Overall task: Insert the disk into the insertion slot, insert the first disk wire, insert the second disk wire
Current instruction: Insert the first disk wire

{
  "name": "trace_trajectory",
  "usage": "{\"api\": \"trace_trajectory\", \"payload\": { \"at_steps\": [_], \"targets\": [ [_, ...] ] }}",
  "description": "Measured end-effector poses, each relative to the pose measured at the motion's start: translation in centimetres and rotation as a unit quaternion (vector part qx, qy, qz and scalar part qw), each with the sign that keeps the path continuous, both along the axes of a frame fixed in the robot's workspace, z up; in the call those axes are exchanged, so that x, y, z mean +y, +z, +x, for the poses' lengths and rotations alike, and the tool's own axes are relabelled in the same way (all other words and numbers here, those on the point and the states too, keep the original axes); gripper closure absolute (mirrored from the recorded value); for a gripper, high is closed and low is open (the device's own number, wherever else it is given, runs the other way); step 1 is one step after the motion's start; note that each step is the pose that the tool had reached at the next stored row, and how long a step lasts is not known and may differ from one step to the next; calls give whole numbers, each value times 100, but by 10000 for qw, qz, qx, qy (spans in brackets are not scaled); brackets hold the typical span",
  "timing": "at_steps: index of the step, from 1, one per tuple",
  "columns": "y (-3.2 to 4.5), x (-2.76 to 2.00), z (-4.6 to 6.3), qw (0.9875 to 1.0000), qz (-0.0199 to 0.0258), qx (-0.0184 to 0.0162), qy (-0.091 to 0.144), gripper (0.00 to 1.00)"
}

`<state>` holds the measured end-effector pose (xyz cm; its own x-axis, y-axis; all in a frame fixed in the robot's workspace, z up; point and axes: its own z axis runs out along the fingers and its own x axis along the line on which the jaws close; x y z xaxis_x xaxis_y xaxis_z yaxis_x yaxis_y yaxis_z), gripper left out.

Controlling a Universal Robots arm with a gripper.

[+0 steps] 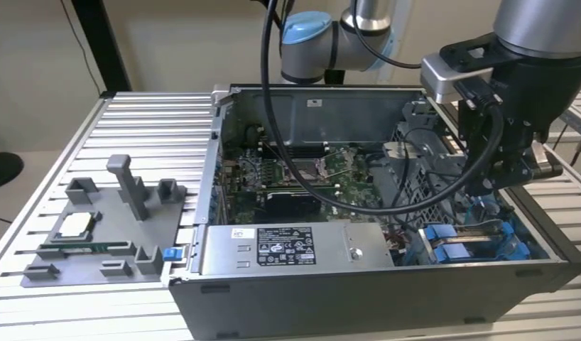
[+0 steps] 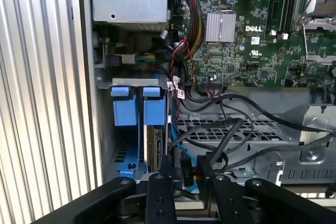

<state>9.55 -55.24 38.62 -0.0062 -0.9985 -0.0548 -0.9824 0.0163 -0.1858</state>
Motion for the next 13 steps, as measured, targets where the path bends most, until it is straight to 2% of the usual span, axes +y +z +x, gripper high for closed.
{"api": "trace_trajectory", "payload": {
  "at_steps": [6,7,13],
  "targets": [
    [3,0,5,10000,0,9,60,0],
    [3,0,6,10000,0,10,73,100],
    [3,0,6,10000,0,11,88,100]
  ]
}}
